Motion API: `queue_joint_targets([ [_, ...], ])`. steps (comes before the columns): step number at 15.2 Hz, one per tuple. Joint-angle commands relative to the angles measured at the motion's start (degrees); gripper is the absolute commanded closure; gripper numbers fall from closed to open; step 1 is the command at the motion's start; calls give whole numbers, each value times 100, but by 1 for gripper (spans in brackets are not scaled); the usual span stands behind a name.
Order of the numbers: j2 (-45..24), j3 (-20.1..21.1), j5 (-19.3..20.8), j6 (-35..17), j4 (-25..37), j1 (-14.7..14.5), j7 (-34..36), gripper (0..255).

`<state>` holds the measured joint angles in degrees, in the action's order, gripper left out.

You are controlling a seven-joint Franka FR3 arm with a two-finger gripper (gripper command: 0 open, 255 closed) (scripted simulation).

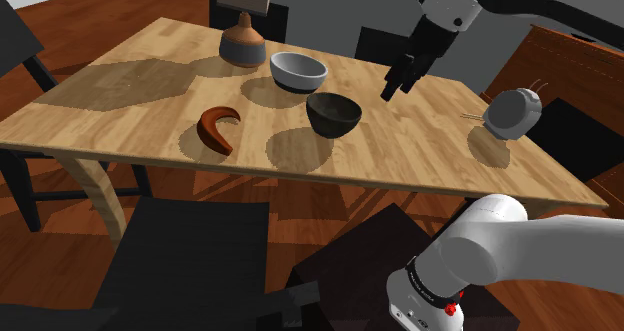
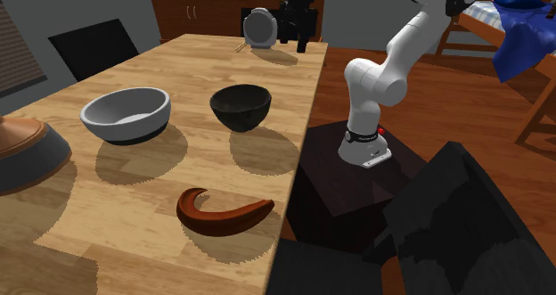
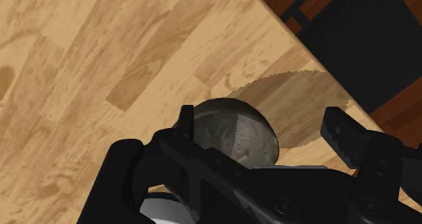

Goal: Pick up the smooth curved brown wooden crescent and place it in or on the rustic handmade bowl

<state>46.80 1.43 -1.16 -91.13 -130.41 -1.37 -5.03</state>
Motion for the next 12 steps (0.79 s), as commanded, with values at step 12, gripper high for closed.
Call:
queue_joint_targets([
  [12,-1606,1330,-305,-934,528,-74,1561,0],
])
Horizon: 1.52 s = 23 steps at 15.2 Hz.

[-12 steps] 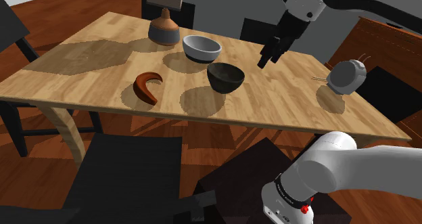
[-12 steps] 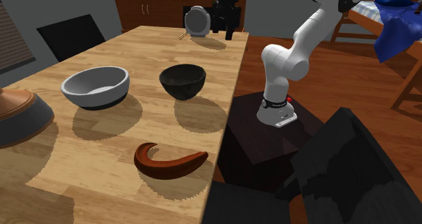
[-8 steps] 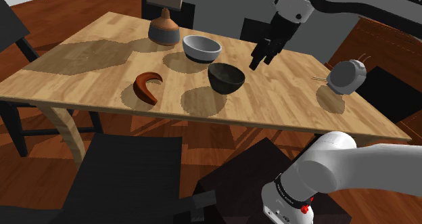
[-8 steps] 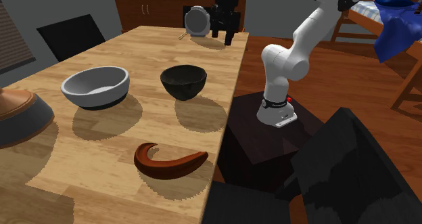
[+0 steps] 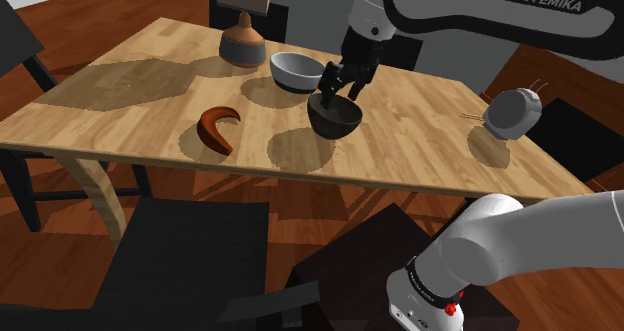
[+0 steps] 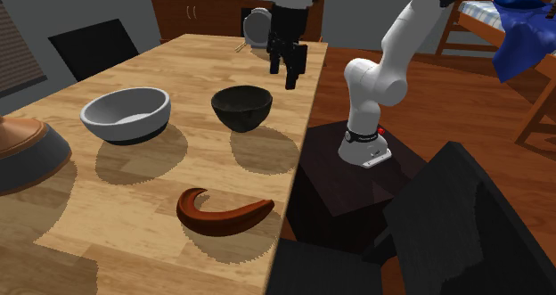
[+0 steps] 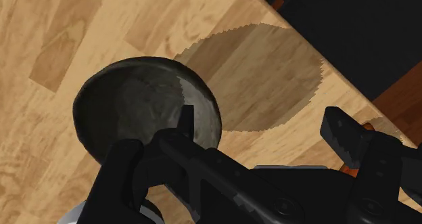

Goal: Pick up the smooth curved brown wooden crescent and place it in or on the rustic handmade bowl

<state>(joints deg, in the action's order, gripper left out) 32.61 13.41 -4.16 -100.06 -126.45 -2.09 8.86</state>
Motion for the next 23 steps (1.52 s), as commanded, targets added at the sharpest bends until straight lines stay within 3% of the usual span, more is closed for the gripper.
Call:
queue_joint_targets([
  [1,-369,249,6,-111,227,3,319,0],
  [7,-1579,926,262,-439,960,49,1254,0],
  [14,-3269,1542,1028,-514,2203,-63,2465,0],
  [18,-4349,1690,1610,-348,3145,-352,3117,0],
  [23,-5765,1621,2273,84,4651,-970,3709,0],
])
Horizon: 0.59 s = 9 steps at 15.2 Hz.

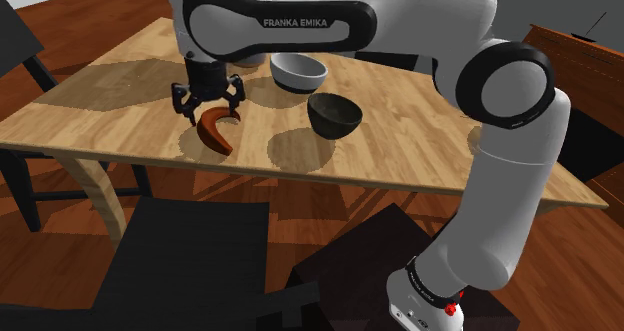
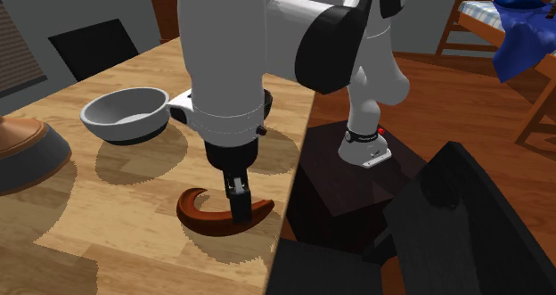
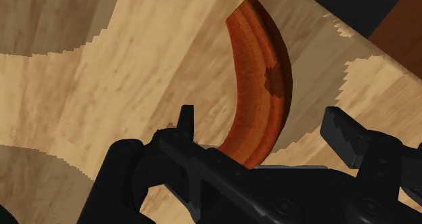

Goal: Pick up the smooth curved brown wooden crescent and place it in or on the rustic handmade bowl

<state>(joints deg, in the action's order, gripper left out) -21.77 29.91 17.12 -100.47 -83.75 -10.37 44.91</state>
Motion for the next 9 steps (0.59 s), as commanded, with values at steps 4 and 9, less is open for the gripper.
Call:
queue_joint_targets([
  [4,-451,-72,200,-55,303,-172,158,0],
  [9,-478,-96,232,-387,-10,-119,195,0],
])
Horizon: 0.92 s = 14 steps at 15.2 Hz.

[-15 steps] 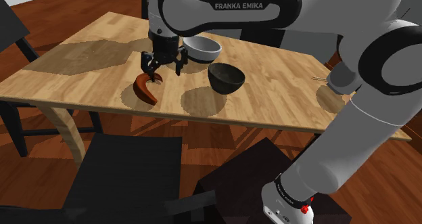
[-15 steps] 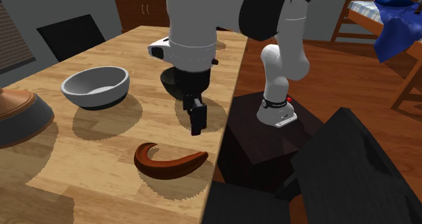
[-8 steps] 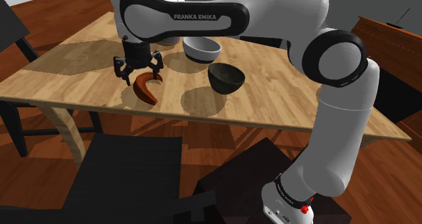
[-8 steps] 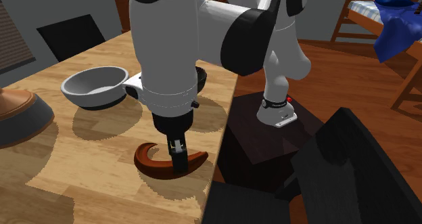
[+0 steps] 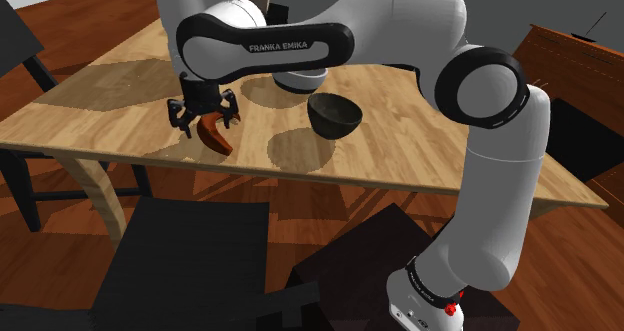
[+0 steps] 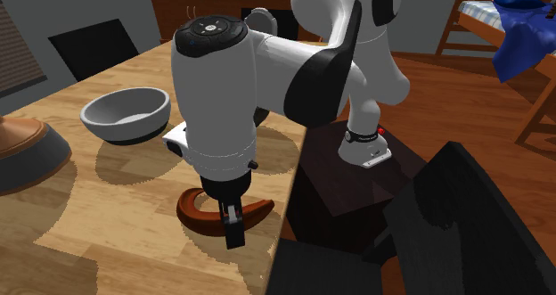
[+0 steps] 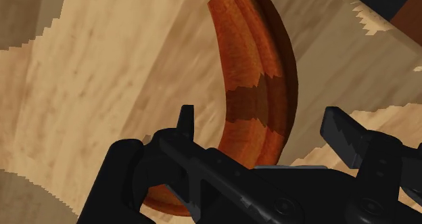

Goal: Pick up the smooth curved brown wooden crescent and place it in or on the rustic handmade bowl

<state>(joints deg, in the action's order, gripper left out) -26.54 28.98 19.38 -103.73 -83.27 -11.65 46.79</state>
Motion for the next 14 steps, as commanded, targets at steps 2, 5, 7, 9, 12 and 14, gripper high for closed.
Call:
queue_joint_targets([
  [2,0,-3,5,-61,-58,9,8,0],
  [5,0,-3,5,-61,-58,9,8,0],
  [7,0,-3,5,-60,-58,9,7,0],
  [9,0,-3,5,-60,-58,9,7,255],
  [12,0,-3,5,-60,-59,9,8,255],
  [14,0,-3,5,-59,-57,9,8,255],
])
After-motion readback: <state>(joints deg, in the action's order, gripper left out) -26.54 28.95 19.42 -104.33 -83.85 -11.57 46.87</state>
